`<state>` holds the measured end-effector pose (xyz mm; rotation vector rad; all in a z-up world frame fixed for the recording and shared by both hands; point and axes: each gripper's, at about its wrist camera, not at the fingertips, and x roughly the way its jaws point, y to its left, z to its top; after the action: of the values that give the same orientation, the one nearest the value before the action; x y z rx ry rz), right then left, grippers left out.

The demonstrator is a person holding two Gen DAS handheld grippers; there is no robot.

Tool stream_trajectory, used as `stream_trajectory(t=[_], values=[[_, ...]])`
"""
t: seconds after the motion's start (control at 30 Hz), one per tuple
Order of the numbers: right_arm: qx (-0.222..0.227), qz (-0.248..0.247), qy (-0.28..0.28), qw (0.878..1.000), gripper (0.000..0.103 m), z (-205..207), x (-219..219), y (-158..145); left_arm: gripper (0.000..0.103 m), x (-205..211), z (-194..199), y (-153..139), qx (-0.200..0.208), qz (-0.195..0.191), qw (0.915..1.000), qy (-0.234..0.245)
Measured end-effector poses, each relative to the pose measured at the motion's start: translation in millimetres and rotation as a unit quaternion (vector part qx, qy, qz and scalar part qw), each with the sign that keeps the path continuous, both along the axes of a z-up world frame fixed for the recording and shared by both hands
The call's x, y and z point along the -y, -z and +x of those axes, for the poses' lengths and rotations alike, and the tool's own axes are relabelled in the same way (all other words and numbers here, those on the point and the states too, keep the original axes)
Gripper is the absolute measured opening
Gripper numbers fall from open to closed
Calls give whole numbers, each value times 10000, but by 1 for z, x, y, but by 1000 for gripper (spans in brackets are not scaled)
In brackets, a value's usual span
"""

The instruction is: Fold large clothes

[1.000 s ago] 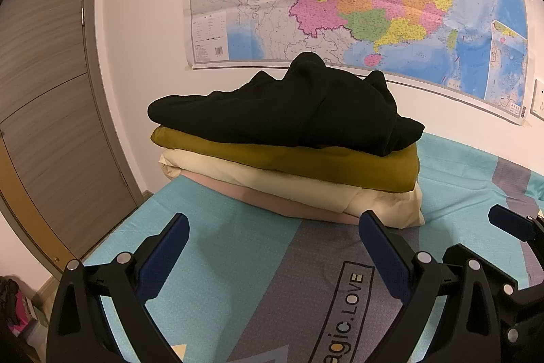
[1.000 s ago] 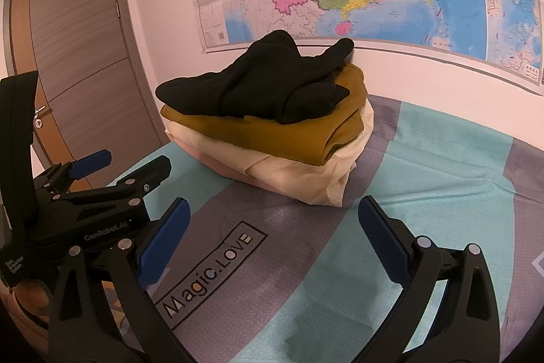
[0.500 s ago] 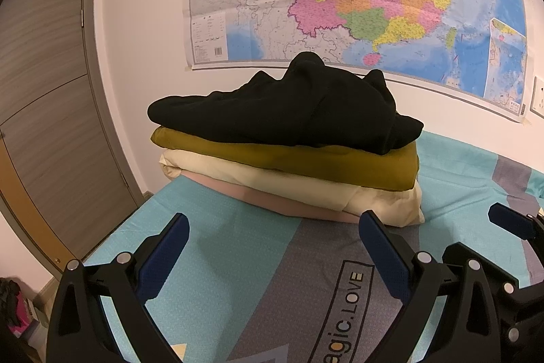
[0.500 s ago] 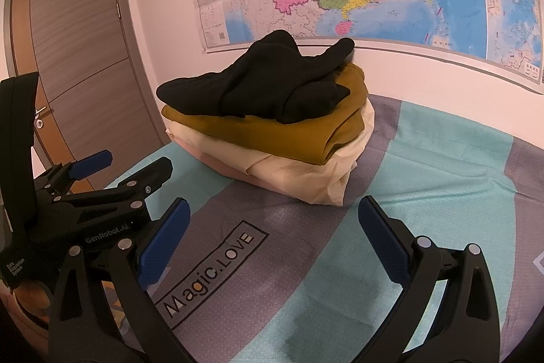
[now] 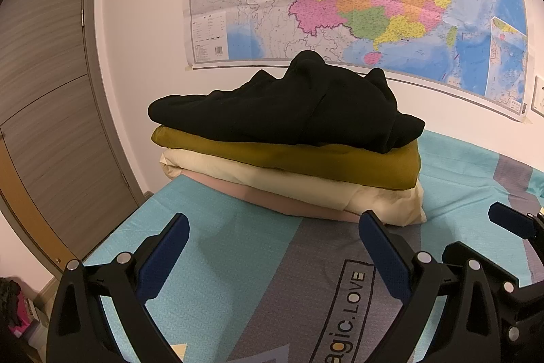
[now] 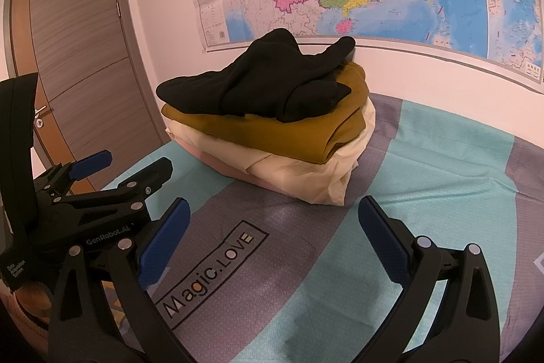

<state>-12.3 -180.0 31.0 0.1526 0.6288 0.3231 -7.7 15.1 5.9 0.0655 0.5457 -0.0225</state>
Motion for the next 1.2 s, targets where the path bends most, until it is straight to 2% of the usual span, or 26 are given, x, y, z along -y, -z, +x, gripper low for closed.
stream_trajectory(t=[0.5,0.77,0.83,0.97,1.2], values=[[-75,-89,-51,9999,98,10,-6,5,97,-4,10,5,-91,-29,9999,53],[11,-79,-189,9998,97,37,-4,-7,97,-18,40,-3,-111,-70,9994,327],[67,-87,-260,9996,98,50,-5,-15,97,-26,55,-9,-73,-80,9992,373],[182,-40,-411,9990,97,87,-7,-37,97,-39,91,-22,202,197,9994,216],[79,107,-519,9986,95,185,-23,-62,97,-61,164,-40,271,174,9995,58]])
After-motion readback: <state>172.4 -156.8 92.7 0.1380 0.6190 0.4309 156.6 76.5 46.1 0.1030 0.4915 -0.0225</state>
